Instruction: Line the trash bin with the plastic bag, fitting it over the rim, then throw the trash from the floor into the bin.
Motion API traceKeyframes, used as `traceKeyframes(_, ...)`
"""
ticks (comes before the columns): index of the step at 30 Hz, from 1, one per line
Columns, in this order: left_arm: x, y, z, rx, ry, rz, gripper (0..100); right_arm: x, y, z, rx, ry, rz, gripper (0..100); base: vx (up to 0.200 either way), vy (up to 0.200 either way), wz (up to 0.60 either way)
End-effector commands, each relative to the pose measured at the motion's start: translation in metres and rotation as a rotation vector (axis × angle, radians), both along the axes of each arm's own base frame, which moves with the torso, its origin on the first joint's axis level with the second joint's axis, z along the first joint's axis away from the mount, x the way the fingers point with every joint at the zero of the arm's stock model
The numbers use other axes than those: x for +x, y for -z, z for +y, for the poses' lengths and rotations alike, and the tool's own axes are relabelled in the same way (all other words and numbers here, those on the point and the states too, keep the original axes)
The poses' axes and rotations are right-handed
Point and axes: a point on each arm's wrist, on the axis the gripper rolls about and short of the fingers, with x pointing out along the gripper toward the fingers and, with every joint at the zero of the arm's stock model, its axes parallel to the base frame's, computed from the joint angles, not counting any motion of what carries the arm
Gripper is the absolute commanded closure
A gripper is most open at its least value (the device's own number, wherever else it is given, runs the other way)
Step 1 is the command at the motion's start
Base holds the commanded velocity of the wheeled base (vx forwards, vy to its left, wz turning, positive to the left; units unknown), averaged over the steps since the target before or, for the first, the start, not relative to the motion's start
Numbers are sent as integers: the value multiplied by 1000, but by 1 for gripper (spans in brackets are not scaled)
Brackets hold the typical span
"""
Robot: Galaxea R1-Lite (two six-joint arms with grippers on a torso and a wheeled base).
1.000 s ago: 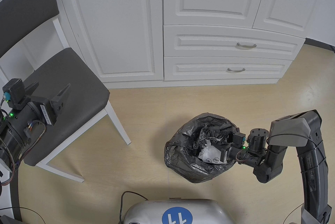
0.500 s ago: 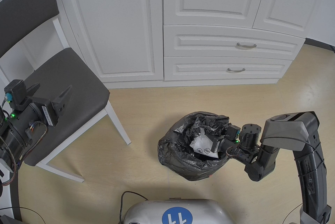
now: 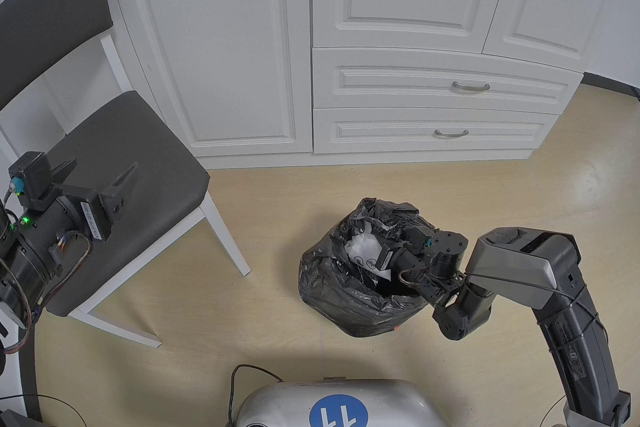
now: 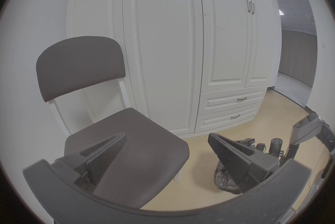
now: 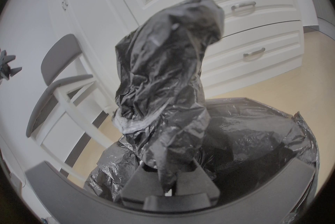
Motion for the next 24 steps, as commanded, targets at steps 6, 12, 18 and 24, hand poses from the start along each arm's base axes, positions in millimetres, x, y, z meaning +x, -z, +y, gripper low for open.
traceKeyframes(6,2,3,-1,5,1,13,0,9,-15,7,55,49,-71,100,0,0,0)
traceKeyframes(12,2,2,-1,4,1,10,0,-9,-22,-5,17,26,-14,100,0,0,0)
traceKeyframes(18,1,2,-1,4,3,10,0,-19,-14,-19,-14,-56,50,100,0,0,0)
traceKeyframes(24,2,2,-1,5,4,11,0,-19,-1,-22,-25,-55,76,100,0,0,0)
